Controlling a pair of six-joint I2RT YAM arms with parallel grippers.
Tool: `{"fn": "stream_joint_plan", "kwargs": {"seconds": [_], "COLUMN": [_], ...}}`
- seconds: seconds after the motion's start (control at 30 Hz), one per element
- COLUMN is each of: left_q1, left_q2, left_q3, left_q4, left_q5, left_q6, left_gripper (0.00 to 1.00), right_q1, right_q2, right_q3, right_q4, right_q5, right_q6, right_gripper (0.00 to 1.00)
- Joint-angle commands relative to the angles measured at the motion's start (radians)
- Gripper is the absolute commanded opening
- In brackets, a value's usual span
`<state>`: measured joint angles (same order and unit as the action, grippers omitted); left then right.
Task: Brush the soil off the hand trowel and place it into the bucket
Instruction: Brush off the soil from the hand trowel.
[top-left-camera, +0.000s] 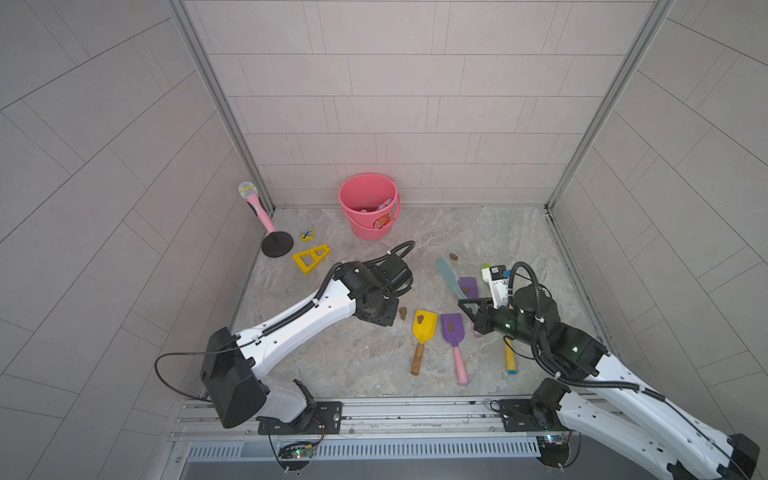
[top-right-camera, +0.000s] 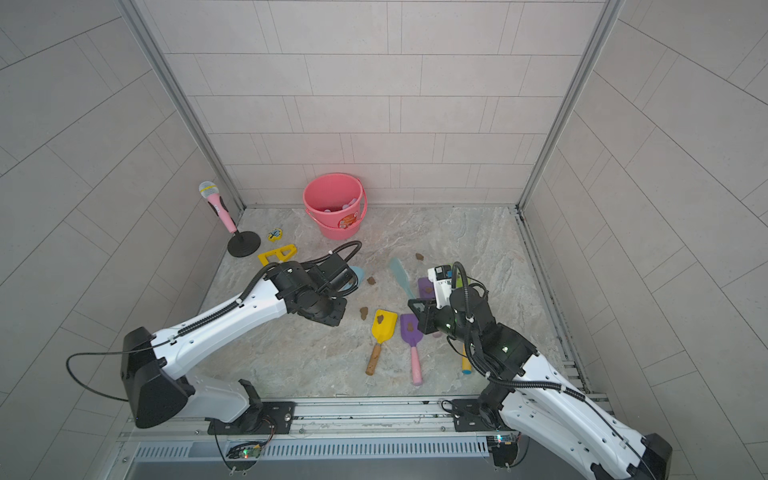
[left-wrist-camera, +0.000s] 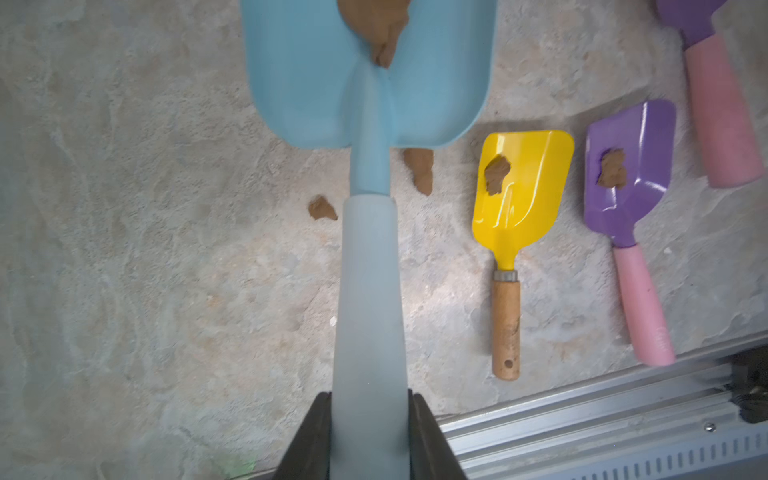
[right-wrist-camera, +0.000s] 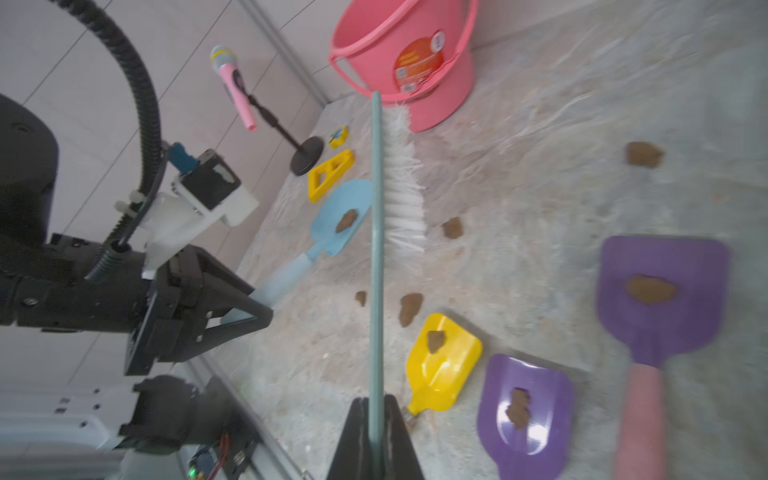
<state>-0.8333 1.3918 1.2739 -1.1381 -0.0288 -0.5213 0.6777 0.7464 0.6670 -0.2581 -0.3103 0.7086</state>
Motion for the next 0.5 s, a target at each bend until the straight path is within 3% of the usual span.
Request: {"fn": "stream_joint_plan", "kwargs": {"seconds": [0.0, 0.2, 0.47], "left_q1": [-0.003, -0.005, -0.006], "left_q2": [-0.060, -0.123, -0.135], "left_q3": [-0.040, -0.103, -0.118], "left_q4": [-0.083, -0.081, -0.040], "left_q5": [-0.053, -0.082, -0.070], "left_q6": [0.062, 0.107, 0.144], "left_gripper": [0.00, 0.00, 0.00], "right_q1": [-0.004, -0.009, -0.011], "right_q2": [0.076, 0.292, 0.528], "right_q3": [0.003, -0.058, 0.064], "right_q4": [0.131, 0.527, 0.516], "right_q5": [-0.289, -0.537, -0.624], "right_q6": [0.059, 0.371, 0.443], "right_gripper": [0.00, 0.00, 0.00]}}
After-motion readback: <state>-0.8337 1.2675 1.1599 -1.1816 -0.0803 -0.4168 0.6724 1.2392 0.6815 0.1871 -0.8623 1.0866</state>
